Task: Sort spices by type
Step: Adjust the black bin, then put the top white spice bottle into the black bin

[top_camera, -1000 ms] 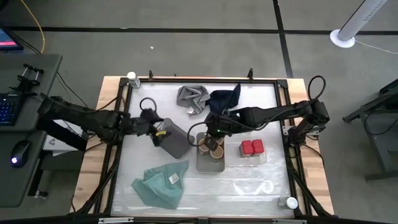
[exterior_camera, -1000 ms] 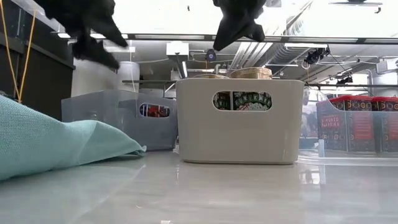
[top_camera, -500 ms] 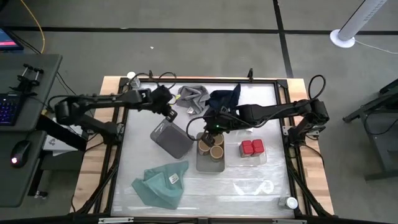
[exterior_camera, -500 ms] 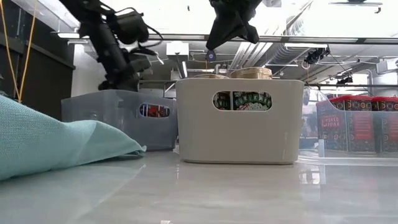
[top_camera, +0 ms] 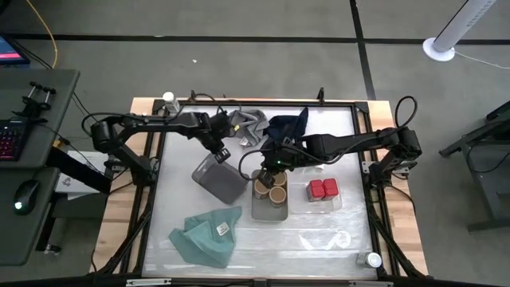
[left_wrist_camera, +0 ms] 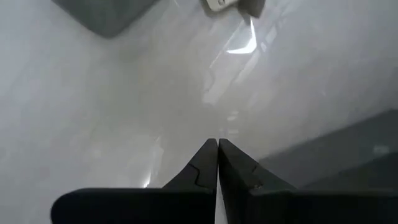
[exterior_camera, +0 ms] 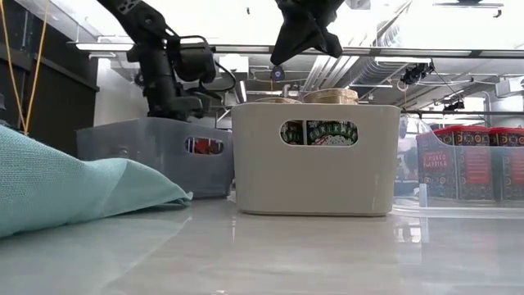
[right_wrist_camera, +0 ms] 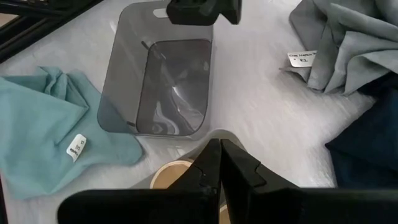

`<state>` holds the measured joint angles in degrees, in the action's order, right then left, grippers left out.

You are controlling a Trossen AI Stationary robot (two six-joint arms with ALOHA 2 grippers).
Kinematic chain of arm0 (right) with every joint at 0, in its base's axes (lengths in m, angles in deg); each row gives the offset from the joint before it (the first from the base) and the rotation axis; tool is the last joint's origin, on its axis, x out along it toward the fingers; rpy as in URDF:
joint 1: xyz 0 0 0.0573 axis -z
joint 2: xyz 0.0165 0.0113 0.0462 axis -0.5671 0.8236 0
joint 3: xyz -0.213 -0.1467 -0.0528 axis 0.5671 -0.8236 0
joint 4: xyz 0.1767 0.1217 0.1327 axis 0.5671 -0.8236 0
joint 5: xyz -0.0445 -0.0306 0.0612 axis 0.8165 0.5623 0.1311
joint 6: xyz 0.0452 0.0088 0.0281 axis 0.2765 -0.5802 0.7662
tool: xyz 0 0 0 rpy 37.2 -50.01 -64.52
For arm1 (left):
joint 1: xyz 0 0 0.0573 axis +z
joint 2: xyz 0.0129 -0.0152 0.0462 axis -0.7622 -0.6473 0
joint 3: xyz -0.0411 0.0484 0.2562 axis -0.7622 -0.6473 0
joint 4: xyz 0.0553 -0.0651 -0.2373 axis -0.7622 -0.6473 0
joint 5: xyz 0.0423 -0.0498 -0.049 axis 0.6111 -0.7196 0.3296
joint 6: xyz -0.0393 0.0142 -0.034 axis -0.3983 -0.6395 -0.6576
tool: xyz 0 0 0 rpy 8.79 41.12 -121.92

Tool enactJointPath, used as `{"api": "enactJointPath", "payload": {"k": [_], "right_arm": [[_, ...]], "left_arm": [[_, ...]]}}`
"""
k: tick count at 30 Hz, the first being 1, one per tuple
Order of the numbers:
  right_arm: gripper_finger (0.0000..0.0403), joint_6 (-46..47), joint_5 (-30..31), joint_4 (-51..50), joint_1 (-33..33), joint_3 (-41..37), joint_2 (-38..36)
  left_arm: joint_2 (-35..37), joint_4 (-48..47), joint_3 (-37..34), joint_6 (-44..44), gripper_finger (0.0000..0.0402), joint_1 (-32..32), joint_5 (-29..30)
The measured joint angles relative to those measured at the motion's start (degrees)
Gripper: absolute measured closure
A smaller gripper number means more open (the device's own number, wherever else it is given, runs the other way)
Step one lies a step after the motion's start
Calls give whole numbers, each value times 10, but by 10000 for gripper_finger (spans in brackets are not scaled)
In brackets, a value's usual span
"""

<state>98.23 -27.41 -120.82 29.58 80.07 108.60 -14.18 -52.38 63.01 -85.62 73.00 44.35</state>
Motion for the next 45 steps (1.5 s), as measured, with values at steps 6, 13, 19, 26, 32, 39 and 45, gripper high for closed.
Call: {"api": "enactJointPath", "payload": {"k": [6,13,19,26,32,39,45], "right_arm": [[403,4,0,0,0,0,0],[403,-8,0,0,0,0,0],[403,-17,0,0,5,0,0],[403,-27,3,0,6,0,0],[403,-29,3,0,10,0,0],[403,-32,4,0,19,0,0],[403,-31,4,0,30,0,0]], "left_arm": [[21,-65,0,0,401,-18,-2],[49,-139,0,-7,401,-53,-10],[56,-142,0,-45,401,-92,-41],[56,-142,0,-82,401,-141,-58],[56,-142,0,-107,401,-173,-70],[89,-225,71,-52,401,-149,2],[140,-209,150,14,401,-48,216]]}}
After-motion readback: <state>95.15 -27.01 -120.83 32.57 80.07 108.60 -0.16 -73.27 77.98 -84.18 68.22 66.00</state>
